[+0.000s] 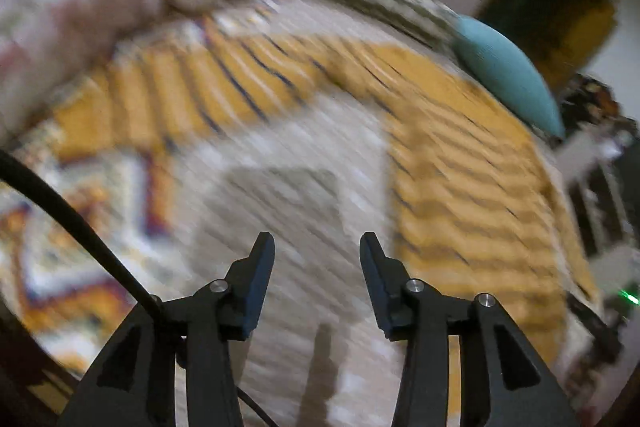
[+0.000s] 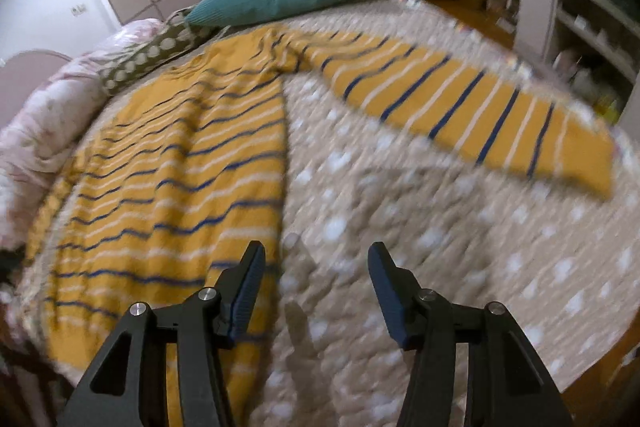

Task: Fold small clothes
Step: 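Grasp the striped yellow sweater's sleeve cuff with the right gripper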

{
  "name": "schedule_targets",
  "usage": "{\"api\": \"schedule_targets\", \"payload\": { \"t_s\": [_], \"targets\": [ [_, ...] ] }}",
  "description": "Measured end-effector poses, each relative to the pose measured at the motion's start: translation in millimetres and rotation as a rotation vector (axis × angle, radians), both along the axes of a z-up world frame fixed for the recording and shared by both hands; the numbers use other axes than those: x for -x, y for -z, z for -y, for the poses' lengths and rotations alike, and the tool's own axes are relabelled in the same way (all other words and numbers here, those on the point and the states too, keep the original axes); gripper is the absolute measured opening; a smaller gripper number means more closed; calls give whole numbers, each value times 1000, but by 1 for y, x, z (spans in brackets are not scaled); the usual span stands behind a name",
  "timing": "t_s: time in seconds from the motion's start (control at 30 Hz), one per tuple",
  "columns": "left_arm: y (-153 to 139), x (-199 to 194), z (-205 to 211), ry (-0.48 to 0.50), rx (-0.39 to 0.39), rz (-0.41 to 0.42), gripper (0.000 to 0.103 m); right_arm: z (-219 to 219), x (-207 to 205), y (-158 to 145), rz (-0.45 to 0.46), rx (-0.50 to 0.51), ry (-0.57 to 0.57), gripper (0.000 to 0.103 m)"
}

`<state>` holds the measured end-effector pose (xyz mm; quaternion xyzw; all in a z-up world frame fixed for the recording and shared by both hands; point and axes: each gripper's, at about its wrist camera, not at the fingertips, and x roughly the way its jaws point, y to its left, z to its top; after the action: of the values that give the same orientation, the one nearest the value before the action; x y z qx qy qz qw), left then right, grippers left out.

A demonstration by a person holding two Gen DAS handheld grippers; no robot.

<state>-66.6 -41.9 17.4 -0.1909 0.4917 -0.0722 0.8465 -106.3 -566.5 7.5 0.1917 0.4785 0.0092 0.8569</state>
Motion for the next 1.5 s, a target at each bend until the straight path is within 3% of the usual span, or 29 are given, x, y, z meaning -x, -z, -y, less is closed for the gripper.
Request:
{"api": "schedule_targets", "payload": {
  "t_s": [0.17, 0.23, 0.27, 0.37, 0.43, 0.47, 0.5, 0.53, 0.57, 0.73, 0.8, 0.97, 1.03, 1.17, 1.23, 1.27, 1.3, 1.37, 1.5],
  "targets": [
    [18, 18, 48, 117, 139, -57, 44, 1, 22, 15, 86, -163, -12, 58],
    [19, 27, 61, 142, 198, -79, 54, 1, 29, 16, 75, -197, -18, 58],
    [18, 28, 71, 136, 179, -77, 60, 0, 33, 17, 76, -214, -22, 58],
    [13, 40, 91, 150, 88, -48, 61, -10, 41, 18, 75, -257, -36, 59],
    [10, 45, 101, 150, 19, -57, 55, -20, 45, 20, 78, -279, -56, 59],
    [12, 45, 104, 147, -28, -58, 25, -27, 46, 21, 72, -282, -68, 59],
    [7, 40, 105, 133, -76, -80, 10, -34, 46, 21, 63, -275, -82, 58],
    [6, 39, 101, 130, -58, -87, 9, -40, 46, 20, 62, -256, -93, 47],
    [4, 38, 96, 116, -47, -90, 9, -44, 45, 19, 62, -241, -107, 14],
    [-23, 71, 86, 66, -102, -39, 9, -42, 59, 10, 58, -267, -151, 11],
    [-33, 90, 84, 50, -86, -40, 9, -37, 78, 3, 57, -237, -193, 11],
    [-18, 128, 72, 75, -129, -49, 10, -41, 119, 12, 12, -187, -266, 11],
    [-9, 134, 64, 80, -131, -70, 10, -44, 127, 22, -11, -146, -279, 17],
    [-25, 146, 56, 52, -179, -10, 21, -26, 134, 26, -15, -183, -248, 18],
    [-43, 155, 51, 50, -232, 65, 32, -5, 133, 16, 38, -173, -200, 21],
    [-51, 162, 55, 44, -255, 89, 46, 8, 132, 10, 66, -163, -160, 25],
    [-57, 163, 55, 39, -275, 118, 57, 26, 129, 4, 87, -157, -99, 29],
    [-72, 163, 59, 36, -300, 169, 64, 69, 122, -1, 134, -183, 47, 43],
    [-83, 146, 71, 54, -280, 204, 76, 142, 90, 1, 186, -188, 313, 44]
  ]
}}
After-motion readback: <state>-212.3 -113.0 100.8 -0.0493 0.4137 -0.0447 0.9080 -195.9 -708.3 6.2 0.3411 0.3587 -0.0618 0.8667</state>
